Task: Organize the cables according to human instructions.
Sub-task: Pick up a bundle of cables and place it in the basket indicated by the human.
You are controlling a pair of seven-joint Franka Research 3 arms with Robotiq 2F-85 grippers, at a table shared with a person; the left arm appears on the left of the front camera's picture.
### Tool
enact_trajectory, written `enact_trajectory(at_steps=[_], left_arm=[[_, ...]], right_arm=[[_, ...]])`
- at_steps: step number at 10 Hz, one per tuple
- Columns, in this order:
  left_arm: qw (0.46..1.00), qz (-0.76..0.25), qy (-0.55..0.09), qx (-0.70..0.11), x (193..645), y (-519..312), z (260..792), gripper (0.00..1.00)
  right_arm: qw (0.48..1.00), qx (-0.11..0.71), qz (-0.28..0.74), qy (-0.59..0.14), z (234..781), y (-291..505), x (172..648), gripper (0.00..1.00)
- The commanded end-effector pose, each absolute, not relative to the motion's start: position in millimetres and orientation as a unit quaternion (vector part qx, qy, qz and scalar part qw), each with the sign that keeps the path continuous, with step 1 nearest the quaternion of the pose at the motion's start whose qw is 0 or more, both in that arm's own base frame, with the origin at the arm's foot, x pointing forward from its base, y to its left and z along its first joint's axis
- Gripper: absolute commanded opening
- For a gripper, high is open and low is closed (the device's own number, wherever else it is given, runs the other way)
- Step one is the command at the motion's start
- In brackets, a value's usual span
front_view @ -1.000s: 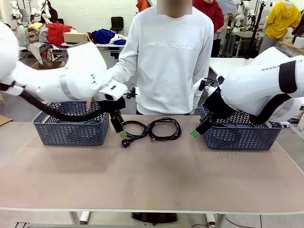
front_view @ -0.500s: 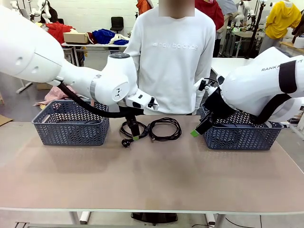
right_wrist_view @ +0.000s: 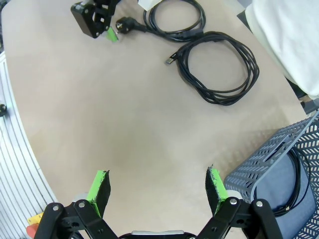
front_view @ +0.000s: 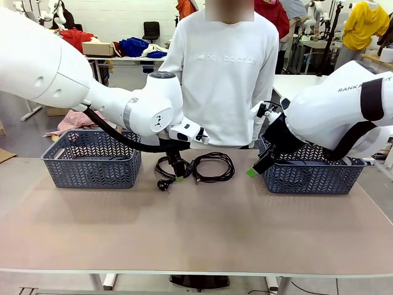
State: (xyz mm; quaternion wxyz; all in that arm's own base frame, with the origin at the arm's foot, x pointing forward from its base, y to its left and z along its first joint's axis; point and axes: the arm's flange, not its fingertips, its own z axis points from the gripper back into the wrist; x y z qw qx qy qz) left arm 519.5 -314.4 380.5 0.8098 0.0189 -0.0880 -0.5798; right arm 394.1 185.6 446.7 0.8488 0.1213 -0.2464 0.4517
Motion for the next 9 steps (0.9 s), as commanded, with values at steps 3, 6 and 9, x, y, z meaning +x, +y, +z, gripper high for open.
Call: enact_trajectory(at_steps=[3, 6, 9], left_arm=[[0.81, -0.579, -0.087, 0.024, 515.9, -309.9, 382.3, 1.0], [0.807, -0.584, -0.088, 0.02, 546.7, -322.5, 372.3, 1.0], [0.807, -0.586, -0.074, 0.017, 576.2, -331.5, 354.8, 1.0]], right_arm=[[0.849, 0.121, 0.45, -0.249, 448.5, 185.0, 393.9, 1.0], [0.849, 0.121, 0.45, -0.249, 448.5, 185.0, 393.9, 1.0], [0.849, 0.121, 0.45, -0.249, 448.5, 185.0, 393.9, 1.0]])
